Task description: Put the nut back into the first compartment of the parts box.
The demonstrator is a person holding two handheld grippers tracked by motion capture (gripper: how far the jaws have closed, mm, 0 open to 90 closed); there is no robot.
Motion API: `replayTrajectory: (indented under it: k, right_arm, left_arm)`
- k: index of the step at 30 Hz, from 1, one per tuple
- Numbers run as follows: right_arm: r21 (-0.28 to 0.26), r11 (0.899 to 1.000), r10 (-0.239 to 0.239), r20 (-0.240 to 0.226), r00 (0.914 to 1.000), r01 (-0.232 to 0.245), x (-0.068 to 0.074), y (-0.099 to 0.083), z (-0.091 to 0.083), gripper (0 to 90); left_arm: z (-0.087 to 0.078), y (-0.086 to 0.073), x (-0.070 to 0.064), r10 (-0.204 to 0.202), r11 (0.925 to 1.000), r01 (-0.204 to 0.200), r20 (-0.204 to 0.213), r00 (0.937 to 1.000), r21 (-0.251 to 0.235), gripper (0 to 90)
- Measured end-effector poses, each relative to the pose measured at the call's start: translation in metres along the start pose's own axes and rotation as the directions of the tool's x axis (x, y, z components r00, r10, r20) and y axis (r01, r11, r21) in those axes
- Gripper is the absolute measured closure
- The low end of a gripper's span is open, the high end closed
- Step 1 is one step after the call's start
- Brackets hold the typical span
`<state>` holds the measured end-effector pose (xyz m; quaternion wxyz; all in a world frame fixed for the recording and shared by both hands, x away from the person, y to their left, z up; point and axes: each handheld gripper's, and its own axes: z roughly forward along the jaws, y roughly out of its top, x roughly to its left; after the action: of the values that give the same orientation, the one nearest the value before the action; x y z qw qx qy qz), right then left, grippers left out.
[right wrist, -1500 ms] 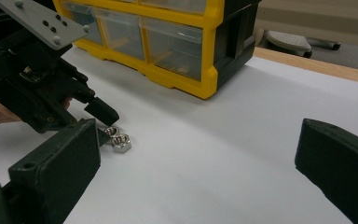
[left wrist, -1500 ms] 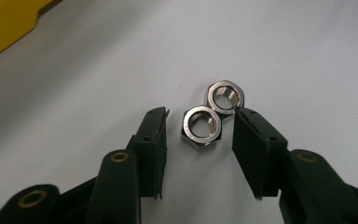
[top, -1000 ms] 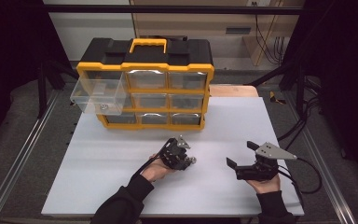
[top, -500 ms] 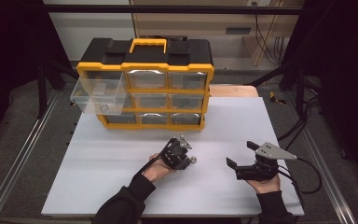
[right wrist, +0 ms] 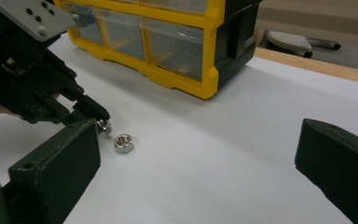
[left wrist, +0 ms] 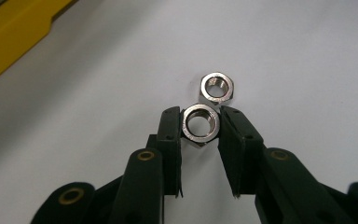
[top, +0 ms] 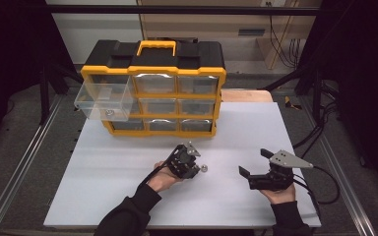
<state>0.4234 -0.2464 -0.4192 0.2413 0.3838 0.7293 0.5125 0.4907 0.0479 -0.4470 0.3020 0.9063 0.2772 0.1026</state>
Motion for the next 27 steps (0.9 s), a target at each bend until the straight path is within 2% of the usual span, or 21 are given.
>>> replayTrajectory:
  k: [2,4,9,11,12,16,17,18,19,27]
  right_arm:
    - [0.001,1.0,-0.002,0.001,1.0,0.002,0.0,0.0,0.0,0.5]
    - [0.002,1.0,-0.002,0.0,1.0,0.002,0.0,0.0,0.001,0.5]
    - [0.003,1.0,0.0,0.0,1.0,0.0,0.0,0.0,0.001,0.5]
    - [0.005,1.0,-0.003,-0.001,1.0,0.003,0.0,0.0,0.001,0.5]
    - [0.005,1.0,-0.002,0.0,1.0,0.002,0.0,0.0,0.001,0.5]
    - [0.004,1.0,0.0,0.001,1.0,0.0,0.0,0.0,0.001,0.5]
    - [0.002,1.0,0.005,-0.006,1.0,-0.005,0.0,0.0,0.001,0.5]
    - [0.004,1.0,0.0,0.001,1.0,0.0,0.0,0.0,0.001,0.5]
    - [0.005,1.0,-0.002,-0.001,1.0,0.002,0.0,0.0,0.001,0.5]
    - [0.01,1.0,-0.003,0.001,1.0,0.002,0.0,-0.001,0.002,0.5]
  left_arm:
    - [-0.008,0.0,0.0,-0.002,1.0,0.002,0.005,1.0,-0.007,69.5]
    - [-0.014,0.001,0.001,0.016,0.9999,-0.016,-0.015,0.9998,-0.003,69.5]
    - [-0.03,0.0,0.0,0.023,0.9995,-0.024,-0.021,0.9995,-0.02,69.5]
    - [-0.033,0.0,0.0,0.016,0.9995,-0.017,-0.017,0.9997,-0.028,69.5]
    - [-0.037,0.0,0.001,0.029,0.9994,-0.029,-0.019,0.9994,-0.021,69.5]
    - [-0.051,-0.001,0.0,0.024,0.9986,-0.024,-0.007,0.9997,-0.046,69.5]
    - [-0.054,-0.001,0.0,0.036,0.9985,-0.036,-0.012,0.9993,-0.041,69.5]
    - [-0.056,-0.002,-0.001,0.025,0.9983,-0.025,-0.006,0.9997,-0.053,69.5]
    - [-0.059,-0.002,0.0,0.04,0.9981,-0.04,-0.011,0.9991,-0.046,69.5]
    - [-0.078,-0.003,0.003,0.03,0.9973,-0.032,-0.018,0.9994,-0.067,69.5]
